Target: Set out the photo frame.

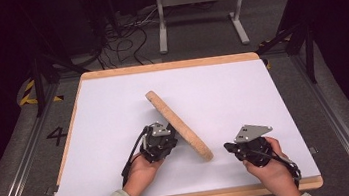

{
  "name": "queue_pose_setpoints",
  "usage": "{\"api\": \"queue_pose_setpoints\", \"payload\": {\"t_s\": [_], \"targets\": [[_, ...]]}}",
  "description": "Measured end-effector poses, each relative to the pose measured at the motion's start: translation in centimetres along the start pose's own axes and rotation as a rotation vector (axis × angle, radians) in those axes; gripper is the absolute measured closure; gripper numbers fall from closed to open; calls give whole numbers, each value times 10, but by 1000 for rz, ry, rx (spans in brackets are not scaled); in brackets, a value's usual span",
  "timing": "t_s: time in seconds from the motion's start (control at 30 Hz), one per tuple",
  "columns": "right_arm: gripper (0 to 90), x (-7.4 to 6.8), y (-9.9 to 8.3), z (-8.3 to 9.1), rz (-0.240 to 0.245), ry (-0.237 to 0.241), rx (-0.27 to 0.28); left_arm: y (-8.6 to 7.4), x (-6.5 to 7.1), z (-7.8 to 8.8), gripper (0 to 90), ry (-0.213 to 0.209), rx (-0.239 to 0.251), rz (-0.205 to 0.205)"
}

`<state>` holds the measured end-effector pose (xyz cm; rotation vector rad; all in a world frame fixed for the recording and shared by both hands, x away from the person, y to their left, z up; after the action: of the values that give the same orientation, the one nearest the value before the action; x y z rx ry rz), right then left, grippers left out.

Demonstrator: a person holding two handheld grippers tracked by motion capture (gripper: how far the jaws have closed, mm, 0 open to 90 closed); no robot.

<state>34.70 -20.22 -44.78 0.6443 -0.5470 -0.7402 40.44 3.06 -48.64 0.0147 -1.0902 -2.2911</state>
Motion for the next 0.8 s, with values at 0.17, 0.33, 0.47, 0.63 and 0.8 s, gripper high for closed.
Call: {"api": "queue_pose_setpoints", "payload": {"t_s": [0.17,0.33,0.47,0.63,0.8], "targets": [[900,-13,6,-14,43,31,0,-8,-2,16,871,15,7,2],[900,-27,11,-20,80,75,-6,-17,-5,28,867,25,11,16],[900,-35,13,-19,106,76,-11,-24,-6,37,859,38,6,11],[900,-47,15,-18,127,113,-7,-31,-8,45,859,39,-3,16],[900,-67,23,-20,170,181,5,-38,-10,53,850,53,-1,30]]}}
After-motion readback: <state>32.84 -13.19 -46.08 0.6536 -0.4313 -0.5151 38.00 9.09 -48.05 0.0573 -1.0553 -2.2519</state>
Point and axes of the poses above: each handheld gripper's, and its own axes: z roughly backward along the jaws, y roughly out of its top, x roughly to its right, the point moved 6 cm from there along -z, roughly forward along the jaws, and after that the axes turned 10 degrees about -y, right-handed, at the moved point
